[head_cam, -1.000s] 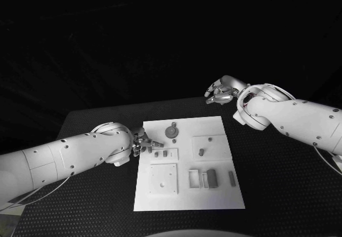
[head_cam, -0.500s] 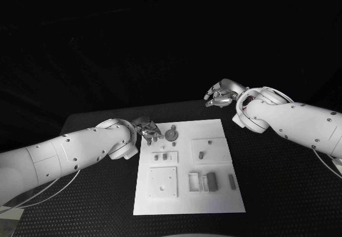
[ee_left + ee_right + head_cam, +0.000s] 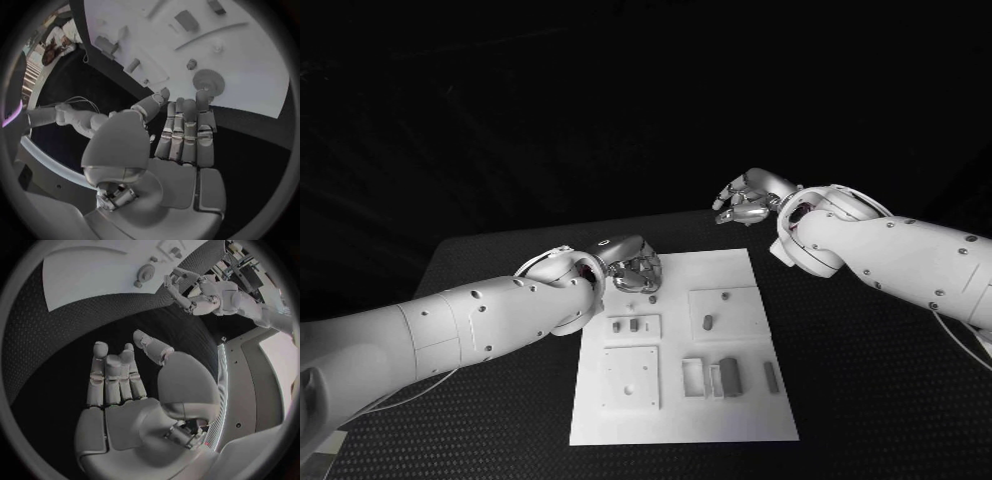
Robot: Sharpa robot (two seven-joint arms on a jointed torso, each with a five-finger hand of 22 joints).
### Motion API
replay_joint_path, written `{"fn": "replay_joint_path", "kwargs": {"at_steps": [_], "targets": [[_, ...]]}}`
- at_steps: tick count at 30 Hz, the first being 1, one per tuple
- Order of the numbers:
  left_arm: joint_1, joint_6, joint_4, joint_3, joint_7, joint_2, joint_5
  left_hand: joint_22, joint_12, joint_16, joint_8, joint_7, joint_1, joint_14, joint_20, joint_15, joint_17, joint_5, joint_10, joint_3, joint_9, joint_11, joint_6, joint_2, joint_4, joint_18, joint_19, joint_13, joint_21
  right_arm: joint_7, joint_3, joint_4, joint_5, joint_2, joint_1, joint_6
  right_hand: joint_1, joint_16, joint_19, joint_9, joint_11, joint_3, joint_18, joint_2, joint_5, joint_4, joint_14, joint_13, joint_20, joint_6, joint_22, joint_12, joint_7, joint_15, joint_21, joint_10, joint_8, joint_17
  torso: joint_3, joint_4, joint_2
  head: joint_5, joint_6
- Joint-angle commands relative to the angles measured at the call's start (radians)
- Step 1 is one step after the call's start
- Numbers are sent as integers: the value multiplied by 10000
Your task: Assemble the parts on the task board
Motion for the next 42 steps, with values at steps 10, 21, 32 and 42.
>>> {"fn": "replay_joint_path", "kwargs": {"at_steps": [10,21,32,42], "targets": [[-48,628,-394,-252,-696,452,-2993,459,-926,604,-128,48,-452,464,32,54,350,-26,-4,-700,-428,104,-137,-336,32,544,639,-353,389,162,6,2,109,13,-3,114,-34,50,-50,-16,32,-41,65,47,-52,-7,-74,11,-9,-20,151,-47,79,26,-43,-2,-61,-19,1,3,-2,-41,26],[-279,-9,-915,-434,-777,690,-2971,855,-1324,1011,-321,42,-343,499,54,88,493,-5,-21,-627,-769,153,-534,-321,85,673,758,-475,628,317,6,-43,297,4,-2,-35,-190,-430,-379,-43,82,24,65,38,-51,9,-345,-318,142,-116,16,-505,127,86,-381,-140,-94,-369,-6,-8,15,-69,24],[-361,-17,-951,-433,-779,731,-2969,974,-1428,1098,-203,143,-181,537,67,85,484,-5,83,-397,-855,148,-376,-177,82,727,804,-489,671,644,6,-149,787,78,-2,-192,-284,-3779,-2121,-46,487,320,-232,-30,-64,-30,-1320,-2712,804,-586,-908,-3468,436,882,-2414,-681,-127,-2353,-13,15,5,-91,-18],[-437,122,-880,-431,-688,725,-2902,1175,-1437,1309,-25,154,-162,698,6,1,521,-16,364,-273,-930,63,-114,-64,86,775,1006,-445,829,704,6,-158,847,83,-2,-202,-161,-5550,-2527,-39,618,161,-268,-3,-53,-27,-1218,-4184,1072,-705,-1239,-4872,516,1283,-3309,-385,20,-3107,-5,10,0,-103,-68]]}}
